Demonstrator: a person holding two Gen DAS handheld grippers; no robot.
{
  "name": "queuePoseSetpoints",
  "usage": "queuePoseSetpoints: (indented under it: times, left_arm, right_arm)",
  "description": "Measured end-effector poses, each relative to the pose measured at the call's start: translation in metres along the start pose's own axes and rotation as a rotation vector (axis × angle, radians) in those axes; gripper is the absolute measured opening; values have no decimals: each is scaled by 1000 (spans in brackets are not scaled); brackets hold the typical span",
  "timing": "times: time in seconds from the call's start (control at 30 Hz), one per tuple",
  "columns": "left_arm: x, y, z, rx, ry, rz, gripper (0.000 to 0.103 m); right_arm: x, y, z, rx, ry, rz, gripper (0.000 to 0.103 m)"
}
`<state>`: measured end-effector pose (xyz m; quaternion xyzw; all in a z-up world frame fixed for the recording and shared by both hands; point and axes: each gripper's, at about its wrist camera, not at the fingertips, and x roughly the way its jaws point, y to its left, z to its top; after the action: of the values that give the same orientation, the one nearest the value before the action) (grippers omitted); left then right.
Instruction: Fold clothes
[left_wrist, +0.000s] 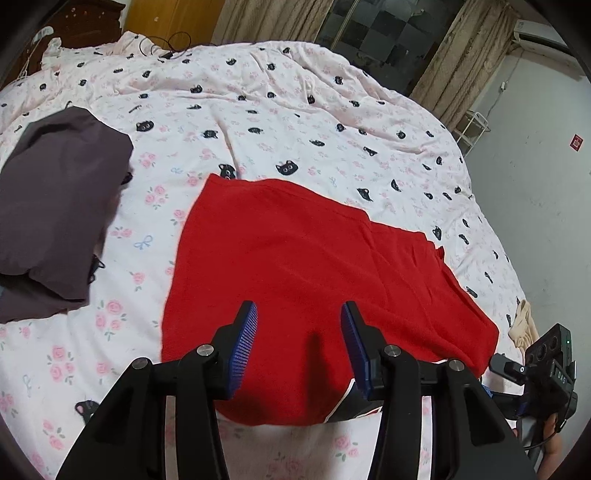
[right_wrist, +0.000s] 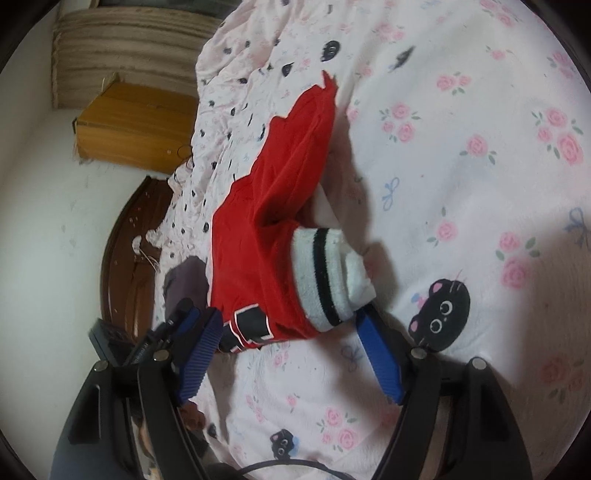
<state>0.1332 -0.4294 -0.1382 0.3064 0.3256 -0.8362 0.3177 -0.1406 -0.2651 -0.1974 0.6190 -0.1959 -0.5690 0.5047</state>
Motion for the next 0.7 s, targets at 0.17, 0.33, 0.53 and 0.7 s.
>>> queuePoseSetpoints:
  times: [0.17, 0.33, 0.53, 0.7]
  left_arm:
    - [11, -5, -2, -1, 31, 5, 42]
    - [20, -12, -8, 10, 65, 4, 42]
    - [20, -37, -24, 139, 102, 32, 42]
    - [34, -53, -45, 281, 145, 122, 45]
  right_arm:
    - [4, -3, 6, 71, -19, 16, 78]
    - [14, 5, 10, 91, -24, -24, 78]
    - [18, 6, 12, 95, -46, -69, 78]
    - [19, 4, 13, 80, -61, -123, 53]
